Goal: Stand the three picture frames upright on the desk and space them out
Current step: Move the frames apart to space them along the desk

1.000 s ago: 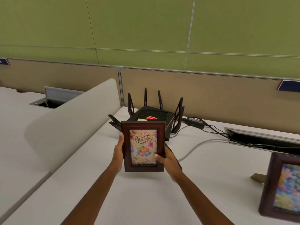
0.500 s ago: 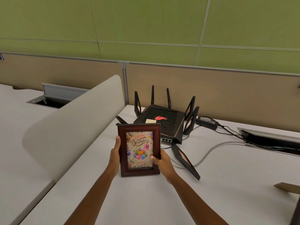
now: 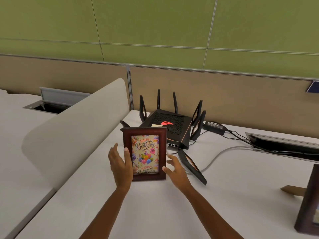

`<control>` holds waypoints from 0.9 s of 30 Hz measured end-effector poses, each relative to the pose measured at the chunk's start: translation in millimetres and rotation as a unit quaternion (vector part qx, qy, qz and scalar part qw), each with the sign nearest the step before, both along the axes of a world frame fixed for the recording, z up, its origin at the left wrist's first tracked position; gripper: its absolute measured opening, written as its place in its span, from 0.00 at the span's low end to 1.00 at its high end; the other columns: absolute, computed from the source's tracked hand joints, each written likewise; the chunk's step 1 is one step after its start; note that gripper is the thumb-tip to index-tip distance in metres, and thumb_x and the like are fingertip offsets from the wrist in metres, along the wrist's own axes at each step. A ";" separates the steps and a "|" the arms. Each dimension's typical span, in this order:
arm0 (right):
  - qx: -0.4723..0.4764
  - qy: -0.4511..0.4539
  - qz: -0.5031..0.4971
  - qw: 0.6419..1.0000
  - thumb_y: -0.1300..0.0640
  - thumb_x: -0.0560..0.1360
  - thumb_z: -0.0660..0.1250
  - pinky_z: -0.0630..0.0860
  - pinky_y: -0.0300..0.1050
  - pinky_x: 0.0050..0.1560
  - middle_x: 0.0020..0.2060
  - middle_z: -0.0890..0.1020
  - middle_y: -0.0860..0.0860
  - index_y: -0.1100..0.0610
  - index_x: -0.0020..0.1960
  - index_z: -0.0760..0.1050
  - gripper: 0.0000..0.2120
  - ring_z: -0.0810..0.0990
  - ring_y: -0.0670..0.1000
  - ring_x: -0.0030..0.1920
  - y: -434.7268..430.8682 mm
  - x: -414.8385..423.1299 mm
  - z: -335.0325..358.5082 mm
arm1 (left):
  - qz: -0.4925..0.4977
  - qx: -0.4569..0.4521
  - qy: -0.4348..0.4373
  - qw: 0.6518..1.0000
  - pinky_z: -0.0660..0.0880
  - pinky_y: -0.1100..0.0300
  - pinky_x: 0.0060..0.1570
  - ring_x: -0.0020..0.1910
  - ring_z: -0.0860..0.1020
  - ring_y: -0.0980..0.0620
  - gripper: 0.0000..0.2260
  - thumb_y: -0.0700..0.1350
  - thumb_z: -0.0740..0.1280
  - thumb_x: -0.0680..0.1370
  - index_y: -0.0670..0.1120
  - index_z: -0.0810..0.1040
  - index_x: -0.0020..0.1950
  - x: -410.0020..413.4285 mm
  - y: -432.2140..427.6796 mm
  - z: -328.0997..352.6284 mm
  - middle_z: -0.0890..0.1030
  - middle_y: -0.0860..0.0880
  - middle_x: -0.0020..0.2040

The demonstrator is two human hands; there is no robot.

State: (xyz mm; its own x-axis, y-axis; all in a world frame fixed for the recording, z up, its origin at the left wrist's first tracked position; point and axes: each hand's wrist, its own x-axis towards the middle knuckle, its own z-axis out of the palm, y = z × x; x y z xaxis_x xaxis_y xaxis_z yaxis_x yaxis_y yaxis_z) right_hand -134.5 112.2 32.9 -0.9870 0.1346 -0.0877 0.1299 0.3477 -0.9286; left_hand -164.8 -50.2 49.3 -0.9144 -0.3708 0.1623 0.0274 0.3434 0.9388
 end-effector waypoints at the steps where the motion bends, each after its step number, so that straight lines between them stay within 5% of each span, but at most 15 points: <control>1: 0.025 0.007 -0.008 1.000 0.59 0.76 0.61 0.68 0.47 0.64 0.67 0.70 0.57 0.57 0.69 0.60 0.23 0.69 0.54 0.67 4.1 4.0 -1.9 | 0.015 -0.052 0.035 0.998 0.66 0.41 0.66 0.71 0.65 0.40 0.29 0.58 0.52 0.75 0.41 0.64 0.71 5.6 4.2 1.3 0.64 0.38 0.72; 8: 0.102 0.087 -0.055 0.989 0.62 0.76 0.61 0.62 0.36 0.61 0.66 0.72 0.55 0.58 0.65 0.66 0.18 0.70 0.52 0.66 45.3 48.0 -6.5 | -0.123 -0.257 0.205 0.936 0.64 0.49 0.63 0.68 0.62 0.45 0.24 0.57 0.44 0.80 0.43 0.62 0.68 40.2 55.0 -2.6 0.65 0.39 0.70; 15: 0.186 0.140 -0.086 0.969 0.61 0.76 0.59 0.63 0.36 0.63 0.63 0.75 0.54 0.57 0.63 0.70 0.15 0.72 0.49 0.64 114.4 104.5 -2.9 | -0.228 -0.267 0.165 0.922 0.65 0.56 0.61 0.69 0.69 0.43 0.20 0.49 0.55 0.76 0.44 0.66 0.67 80.7 132.1 -13.4 0.70 0.37 0.69; 21: 0.211 0.212 -0.135 0.945 0.60 0.75 0.59 0.68 0.38 0.61 0.57 0.77 0.49 0.52 0.58 0.72 0.13 0.73 0.44 0.58 183.0 156.5 7.3 | -0.294 -0.275 0.121 0.907 0.63 0.57 0.61 0.67 0.71 0.42 0.21 0.55 0.52 0.78 0.48 0.64 0.68 117.1 206.7 -26.9 0.70 0.39 0.70; 24: 0.208 0.231 -0.172 0.935 0.56 0.75 0.56 0.68 0.27 0.56 0.53 0.76 0.45 0.49 0.55 0.71 0.11 0.75 0.44 0.56 216.1 180.5 16.6 | -0.321 -0.245 0.119 0.907 0.55 0.60 0.65 0.73 0.63 0.45 0.37 0.68 0.38 0.72 0.49 0.61 0.72 136.1 244.4 -29.6 0.64 0.44 0.74; 27: 0.223 0.247 -0.242 0.911 0.54 0.75 0.55 0.70 0.25 0.52 0.50 0.80 0.54 0.58 0.54 0.75 0.14 0.76 0.44 0.52 251.0 202.0 23.7 | -0.367 -0.200 0.060 0.907 0.45 0.66 0.66 0.77 0.52 0.52 0.52 0.75 0.28 0.59 0.50 0.55 0.74 155.3 276.7 -27.2 0.55 0.50 0.77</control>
